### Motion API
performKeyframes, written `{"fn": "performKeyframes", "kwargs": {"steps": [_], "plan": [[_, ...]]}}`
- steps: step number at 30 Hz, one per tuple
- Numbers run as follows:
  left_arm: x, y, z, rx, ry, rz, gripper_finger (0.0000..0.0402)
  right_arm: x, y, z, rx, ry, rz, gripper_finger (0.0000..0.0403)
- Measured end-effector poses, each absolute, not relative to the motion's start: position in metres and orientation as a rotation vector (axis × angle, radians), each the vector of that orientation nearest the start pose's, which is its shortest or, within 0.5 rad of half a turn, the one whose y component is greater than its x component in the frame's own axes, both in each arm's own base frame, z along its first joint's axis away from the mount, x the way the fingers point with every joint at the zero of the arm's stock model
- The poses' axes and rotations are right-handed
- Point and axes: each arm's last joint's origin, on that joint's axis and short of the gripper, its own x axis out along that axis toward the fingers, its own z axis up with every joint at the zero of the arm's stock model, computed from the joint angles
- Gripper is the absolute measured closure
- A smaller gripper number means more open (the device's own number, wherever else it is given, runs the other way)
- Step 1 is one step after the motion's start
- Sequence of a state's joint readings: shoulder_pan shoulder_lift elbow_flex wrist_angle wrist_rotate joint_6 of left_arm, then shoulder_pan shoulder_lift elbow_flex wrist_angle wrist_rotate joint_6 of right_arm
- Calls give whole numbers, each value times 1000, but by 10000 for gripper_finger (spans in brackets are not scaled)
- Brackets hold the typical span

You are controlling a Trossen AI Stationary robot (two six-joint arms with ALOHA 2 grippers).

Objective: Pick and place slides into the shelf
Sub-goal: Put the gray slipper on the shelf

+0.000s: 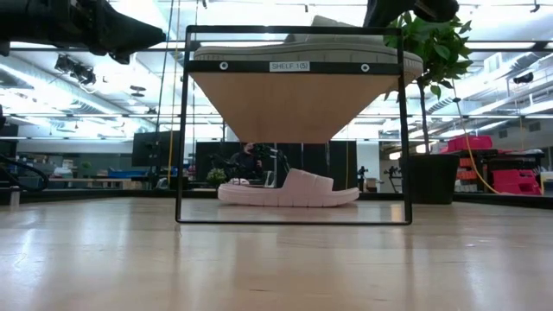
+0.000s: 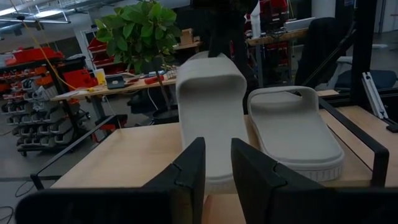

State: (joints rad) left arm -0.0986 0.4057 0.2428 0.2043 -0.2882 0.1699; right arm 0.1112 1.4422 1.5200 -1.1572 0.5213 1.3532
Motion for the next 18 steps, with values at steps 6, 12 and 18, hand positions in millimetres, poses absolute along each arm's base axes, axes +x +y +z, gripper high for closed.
{"fn": "performKeyframes", "kwargs": {"steps": [6,12,18], "plan": [[125,-4,231,162,-24,193,324,268,15,358,877,612,-984,389],[125,-4,231,162,-25,193,324,267,16,345,892,661,-1000,389],[125,-4,231,163,-25,193,325,267,16,338,887,677,-1007,389]]}}
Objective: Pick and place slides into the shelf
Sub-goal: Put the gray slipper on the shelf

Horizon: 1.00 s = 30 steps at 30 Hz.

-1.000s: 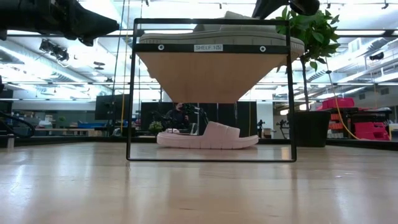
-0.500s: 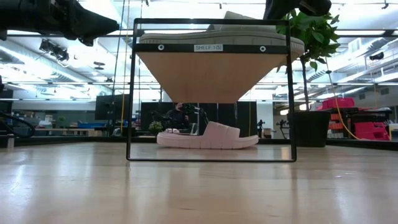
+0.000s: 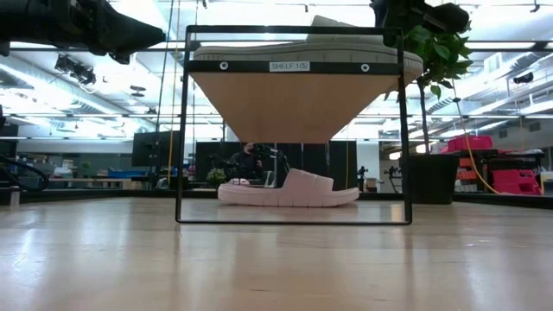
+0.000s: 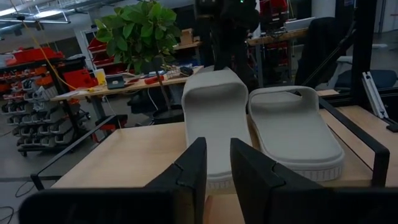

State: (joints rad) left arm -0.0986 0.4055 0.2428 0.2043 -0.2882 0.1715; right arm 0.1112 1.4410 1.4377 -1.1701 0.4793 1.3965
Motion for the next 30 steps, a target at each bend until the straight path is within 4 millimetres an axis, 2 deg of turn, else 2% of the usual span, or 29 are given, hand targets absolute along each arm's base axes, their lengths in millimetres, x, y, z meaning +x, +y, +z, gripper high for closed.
{"fn": "performKeyframes", "kwargs": {"steps": [11,30], "plan": [[125,-4,231,163,-24,193,326,268,17,320,903,709,-1020,388],[125,-2,230,163,-13,209,324,268,17,319,905,717,-1013,386]]}}
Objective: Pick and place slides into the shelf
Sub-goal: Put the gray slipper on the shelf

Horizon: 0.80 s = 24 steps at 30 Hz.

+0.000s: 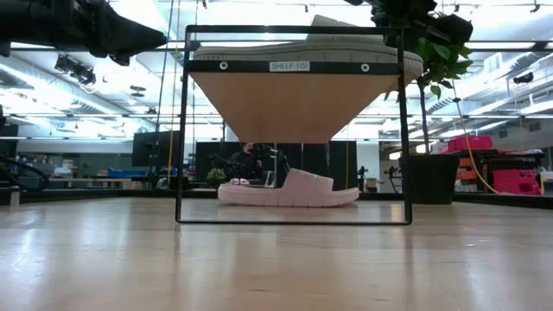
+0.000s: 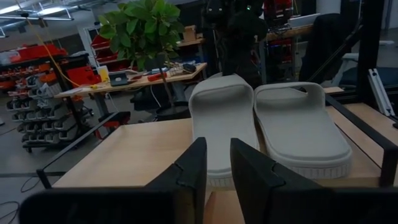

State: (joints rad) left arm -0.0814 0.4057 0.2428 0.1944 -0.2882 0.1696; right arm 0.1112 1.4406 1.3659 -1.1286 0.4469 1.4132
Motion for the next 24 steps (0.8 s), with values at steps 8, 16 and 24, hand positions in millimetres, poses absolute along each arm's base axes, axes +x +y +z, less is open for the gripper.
{"fn": "performKeyframes", "kwargs": {"steps": [8,16,24], "plan": [[125,-2,230,162,-14,209,327,269,17,318,898,720,-1017,386],[125,-2,230,162,-13,208,323,273,18,314,881,738,-1012,386],[125,-2,230,162,-9,208,327,273,18,313,882,747,-1010,386]]}}
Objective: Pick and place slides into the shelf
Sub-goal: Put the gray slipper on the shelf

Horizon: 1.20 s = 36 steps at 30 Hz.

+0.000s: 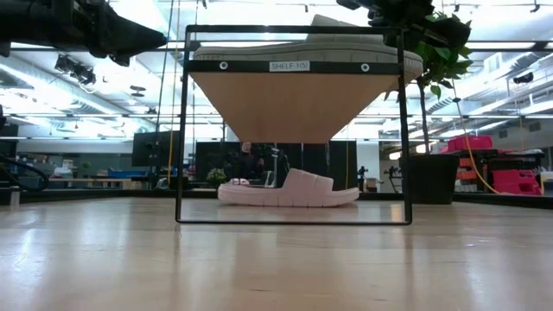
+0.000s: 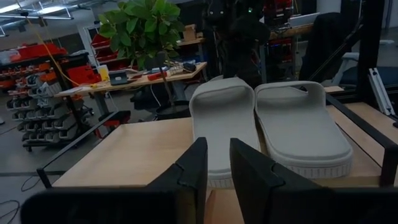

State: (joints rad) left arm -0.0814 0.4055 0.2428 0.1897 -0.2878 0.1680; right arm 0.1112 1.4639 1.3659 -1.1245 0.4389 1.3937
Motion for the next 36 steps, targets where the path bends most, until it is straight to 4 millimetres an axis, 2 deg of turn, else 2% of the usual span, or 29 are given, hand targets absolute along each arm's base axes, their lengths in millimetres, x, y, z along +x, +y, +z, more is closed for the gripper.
{"fn": "performKeyframes", "kwargs": {"steps": [18,30,36], "plan": [[125,-2,230,161,-9,208,322,273,18,313,887,754,-1005,384],[125,-2,230,161,-9,208,330,273,18,313,885,759,-1003,328],[125,-2,230,161,-9,208,322,273,19,313,871,770,-998,313]]}}
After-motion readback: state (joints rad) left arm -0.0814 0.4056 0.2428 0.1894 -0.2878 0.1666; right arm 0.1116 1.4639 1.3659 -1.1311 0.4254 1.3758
